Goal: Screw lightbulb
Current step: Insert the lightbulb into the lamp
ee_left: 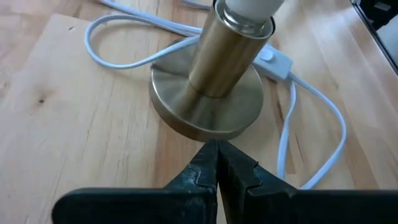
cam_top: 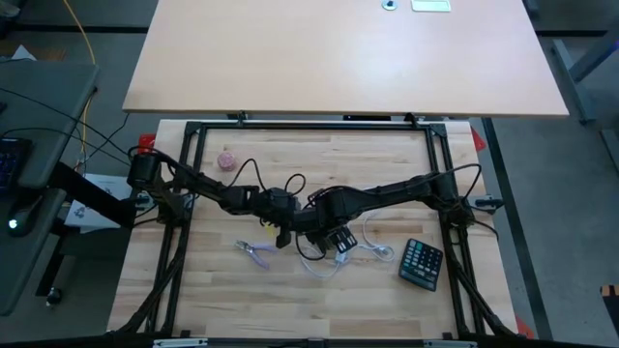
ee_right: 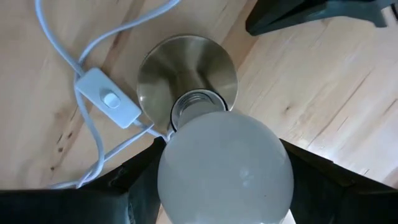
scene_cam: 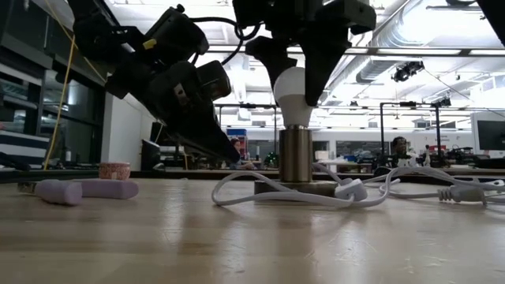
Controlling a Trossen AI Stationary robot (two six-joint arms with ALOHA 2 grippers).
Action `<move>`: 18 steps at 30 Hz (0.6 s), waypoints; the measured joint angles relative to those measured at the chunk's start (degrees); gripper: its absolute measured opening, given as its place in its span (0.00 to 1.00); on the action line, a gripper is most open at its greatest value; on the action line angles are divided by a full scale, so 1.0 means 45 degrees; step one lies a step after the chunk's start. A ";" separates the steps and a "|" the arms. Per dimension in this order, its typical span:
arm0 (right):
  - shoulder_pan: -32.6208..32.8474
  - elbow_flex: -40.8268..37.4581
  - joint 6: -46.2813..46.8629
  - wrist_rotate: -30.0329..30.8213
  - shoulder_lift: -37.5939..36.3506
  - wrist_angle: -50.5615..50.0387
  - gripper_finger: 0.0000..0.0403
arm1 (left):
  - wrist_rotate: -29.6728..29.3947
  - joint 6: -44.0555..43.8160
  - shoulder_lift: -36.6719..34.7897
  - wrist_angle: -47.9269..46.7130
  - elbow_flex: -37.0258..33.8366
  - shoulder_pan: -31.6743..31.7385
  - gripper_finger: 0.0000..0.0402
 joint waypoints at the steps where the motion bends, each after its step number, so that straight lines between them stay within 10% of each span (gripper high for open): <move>1: 0.0002 0.0007 -0.0002 0.0007 0.0023 -0.0010 0.65 | 0.0000 -0.0004 0.0000 0.0000 0.0000 0.0000 0.00; 18: -0.0015 0.0002 0.2251 0.0066 0.0272 0.0116 0.65 | -0.0283 -0.0145 0.0000 -0.0015 0.0000 0.0000 0.00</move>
